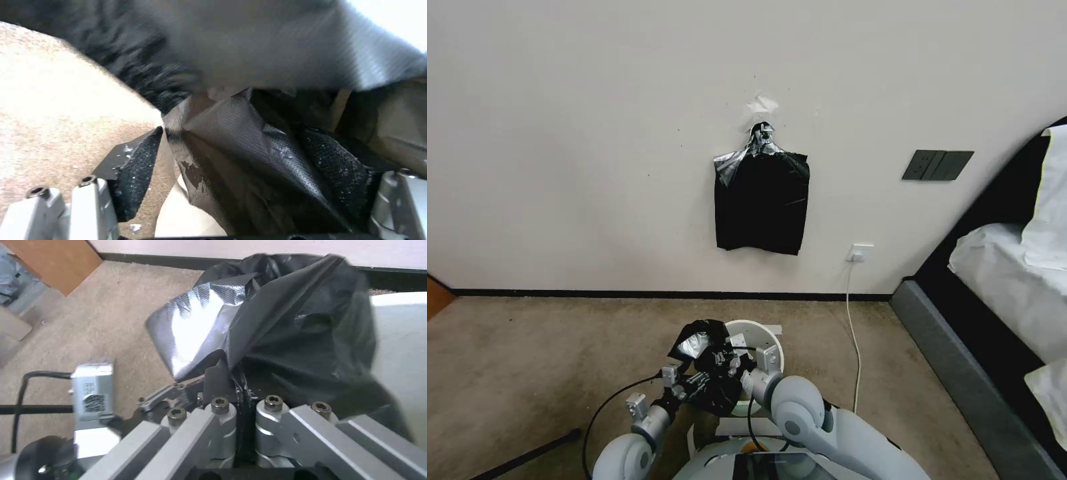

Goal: Place a trash bag onto the trash bin.

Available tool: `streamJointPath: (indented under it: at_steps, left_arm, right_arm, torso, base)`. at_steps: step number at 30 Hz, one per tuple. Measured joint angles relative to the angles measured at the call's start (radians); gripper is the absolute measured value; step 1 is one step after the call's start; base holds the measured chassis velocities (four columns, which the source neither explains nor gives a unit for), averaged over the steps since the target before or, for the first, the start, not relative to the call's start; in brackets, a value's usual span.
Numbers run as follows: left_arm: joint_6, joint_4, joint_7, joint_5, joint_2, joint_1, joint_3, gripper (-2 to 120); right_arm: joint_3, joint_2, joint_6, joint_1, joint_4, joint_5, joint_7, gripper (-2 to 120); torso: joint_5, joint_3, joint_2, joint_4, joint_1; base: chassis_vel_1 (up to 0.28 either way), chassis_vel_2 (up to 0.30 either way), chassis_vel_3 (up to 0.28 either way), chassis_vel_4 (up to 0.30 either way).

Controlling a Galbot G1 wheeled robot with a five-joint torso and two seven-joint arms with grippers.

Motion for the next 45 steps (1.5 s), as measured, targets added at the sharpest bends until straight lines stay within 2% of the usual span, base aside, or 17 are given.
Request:
streamJointPath:
  at_steps: [3,5,6,9,20,22,24,25,26,27,29,30,33,34,41,45]
  left_arm:
    - [0.005,0.011,0.018,0.003,-0.006,-0.002,-0.003,69]
    - [0.006,0.013,0.023,0.006,-0.006,-0.002,-0.003,67]
    - [0.008,0.015,0.031,0.012,-0.007,0.0,-0.005,62]
    - [0.008,0.015,0.034,0.017,-0.005,0.004,-0.009,57]
    - [0.056,-0.016,0.033,0.001,0.055,0.068,-0.052,31]
    - [0.075,-0.014,0.026,0.004,0.067,0.083,-0.058,21]
    - [0.076,-0.017,0.025,0.003,0.069,0.083,-0.061,18]
    - [0.074,-0.024,0.022,0.002,0.07,0.084,-0.068,9]
    - [0.073,-0.028,0.019,0.001,0.068,0.085,-0.067,7]
    - [0.072,-0.03,0.016,0.001,0.066,0.085,-0.066,7]
    - [0.071,-0.033,0.01,0.002,0.063,0.085,-0.066,7]
    - [0.063,-0.038,-0.003,0.005,0.058,0.085,-0.066,7]
    - [0.053,-0.044,-0.022,0.009,0.053,0.085,-0.066,7]
    - [0.038,-0.053,-0.041,0.012,0.046,0.085,-0.066,7]
    - [0.0,-0.072,-0.082,0.024,0.031,0.086,-0.073,7]
    - [-0.045,-0.086,-0.118,0.049,0.012,0.092,-0.086,7]
  right_arm:
    - [-0.009,-0.005,0.0,0.008,0.002,0.007,0.002,0]
    - [-0.009,-0.007,0.0,0.009,0.002,0.008,0.003,0]
    - [-0.01,-0.01,0.0,0.011,0.003,0.01,0.005,0]
    - [-0.01,-0.013,0.0,0.013,0.005,0.012,0.006,0]
    - [-0.01,-0.013,0.002,0.013,0.005,0.01,0.003,0]
    - [-0.013,-0.008,0.004,0.015,0.004,0.008,0.002,0]
    - [-0.015,-0.007,0.004,0.016,0.003,0.006,0.002,0]
    - [-0.018,-0.006,0.004,0.018,0.003,0.004,0.002,0]
    - [-0.02,-0.007,0.004,0.018,0.003,0.003,0.002,0]
    - [-0.021,-0.007,0.004,0.019,0.003,0.001,0.001,0]
    - [-0.022,-0.008,0.004,0.02,0.003,-0.001,0.001,0]
    - [-0.024,-0.007,0.005,0.021,0.003,-0.004,0.001,0]
    - [-0.024,-0.008,0.006,0.024,0.007,-0.006,0.002,0]
    - [-0.025,-0.007,0.011,0.03,0.013,-0.007,0.008,0]
    - [-0.019,0.006,0.032,0.06,0.016,-0.008,0.018,0]
    - [0.007,0.019,0.051,0.102,0.0,-0.001,0.032,0]
  torso:
    - [0.0,0.0,0.0,-0.0001,0.0]
    - [0.0,0.0,0.0,-0.0001,0.0]
    - [-0.0001,0.0,0.0,-0.0003,0.0]
    - [-0.0003,0.0,0.0,-0.0003,0.0]
    - [-0.0006,0.0,0.0,-0.0001,0.0]
    - [-0.0049,0.001,0.0,-0.0006,0.0]
    - [-0.0041,0.001,0.0,-0.0013,0.0]
    - [-0.0009,0.001,0.0,-0.0011,0.0]
    - [-0.0014,0.001,0.0,-0.001,0.0]
    - [-0.0026,0.001,0.0,-0.0012,0.0]
    - [-0.0026,0.001,0.0,-0.0009,0.0]
    - [-0.0007,0.001,0.0,-0.001,0.0]
    - [-0.0016,0.0,0.0,-0.0008,0.0]
    - [-0.0007,0.0,0.0,-0.0006,0.0]
    - [-0.0008,0.0,0.0,-0.0004,0.0]
    - [-0.0008,0.0,0.0,-0.0004,0.0]
  base:
    - [0.0,0.0,0.0,0.0]
    - [0.0,0.0,0.0,0.0]
    - [0.0,0.0,0.0,0.0]
    - [0.0,0.0,0.0,0.0]
    - [0.0,0.0,0.0,0.0]
    - [0.0,0.0,0.0,0.0]
    - [0.0,0.0,0.0,0.0]
    - [0.0,0.0,0.0,0.0]
    - [0.0,0.0,0.0,0.0]
    - [0.0,0.0,0.0,0.0]
    - [0.0,0.0,0.0,0.0]
    - [0.0,0.0,0.0,0.0]
    - [0.0,0.0,0.0,0.0]
    - [0.0,0.0,0.0,0.0]
    - [0.0,0.0,0.0,0.0]
    - [0.0,0.0,0.0,0.0]
